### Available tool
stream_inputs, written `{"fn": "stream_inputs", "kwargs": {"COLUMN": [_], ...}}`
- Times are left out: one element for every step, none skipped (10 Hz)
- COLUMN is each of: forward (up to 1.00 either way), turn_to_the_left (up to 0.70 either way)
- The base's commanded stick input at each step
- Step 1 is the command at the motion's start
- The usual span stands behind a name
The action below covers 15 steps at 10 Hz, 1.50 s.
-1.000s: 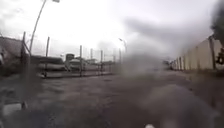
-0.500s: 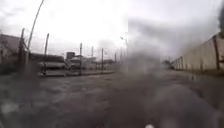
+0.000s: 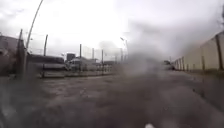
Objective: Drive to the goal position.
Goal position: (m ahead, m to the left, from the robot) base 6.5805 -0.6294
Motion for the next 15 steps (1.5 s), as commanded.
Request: {"fn": "stream_inputs", "kwargs": {"forward": [0.50,0.50,0.50,0.50,0.50,0.50,0.50,0.50,0.50,0.50,0.50,0.50,0.50,0.50,0.50], "turn_to_the_left": [0.02,0.02,0.02,0.02,0.02,0.02,0.02,0.02,0.02,-0.16,-0.45,-0.48,-0.48,-0.48,-0.48]}}
